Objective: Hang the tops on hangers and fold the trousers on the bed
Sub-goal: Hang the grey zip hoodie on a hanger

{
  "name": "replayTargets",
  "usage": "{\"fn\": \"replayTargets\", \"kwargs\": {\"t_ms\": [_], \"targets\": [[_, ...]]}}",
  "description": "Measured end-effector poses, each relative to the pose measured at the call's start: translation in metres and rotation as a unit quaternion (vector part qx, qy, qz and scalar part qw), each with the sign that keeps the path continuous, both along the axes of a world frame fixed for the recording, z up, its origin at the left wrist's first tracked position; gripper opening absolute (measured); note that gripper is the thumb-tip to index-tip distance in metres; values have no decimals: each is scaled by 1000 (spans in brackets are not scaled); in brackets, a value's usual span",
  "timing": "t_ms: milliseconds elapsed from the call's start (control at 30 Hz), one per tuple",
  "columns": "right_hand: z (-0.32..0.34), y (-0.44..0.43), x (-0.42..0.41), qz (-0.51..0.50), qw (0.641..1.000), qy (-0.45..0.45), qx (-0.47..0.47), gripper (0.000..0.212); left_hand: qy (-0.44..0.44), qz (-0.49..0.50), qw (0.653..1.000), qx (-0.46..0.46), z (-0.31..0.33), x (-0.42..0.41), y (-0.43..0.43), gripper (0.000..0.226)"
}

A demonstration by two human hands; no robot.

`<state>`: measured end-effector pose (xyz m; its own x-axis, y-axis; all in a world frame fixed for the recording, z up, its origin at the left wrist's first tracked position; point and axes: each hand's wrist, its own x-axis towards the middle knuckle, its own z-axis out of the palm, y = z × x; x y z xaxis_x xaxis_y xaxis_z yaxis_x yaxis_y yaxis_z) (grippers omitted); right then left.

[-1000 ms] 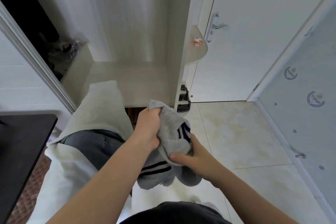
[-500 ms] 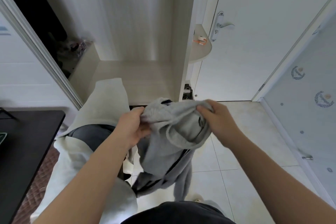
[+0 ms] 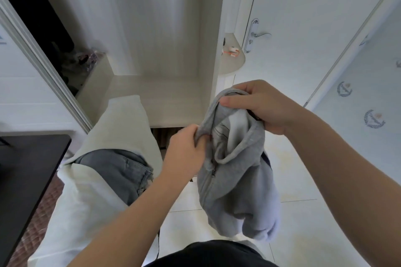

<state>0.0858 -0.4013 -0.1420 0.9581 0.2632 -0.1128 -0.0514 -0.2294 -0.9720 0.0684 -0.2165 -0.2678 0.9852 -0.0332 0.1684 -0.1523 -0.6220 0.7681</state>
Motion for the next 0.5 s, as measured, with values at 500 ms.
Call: {"fn": "replayTargets", "kwargs": {"t_ms": [500], "targets": [[-143,-74,1,-138,876,-28,-462,16,407,-15,770,-491,-1,-1,24,33]]}}
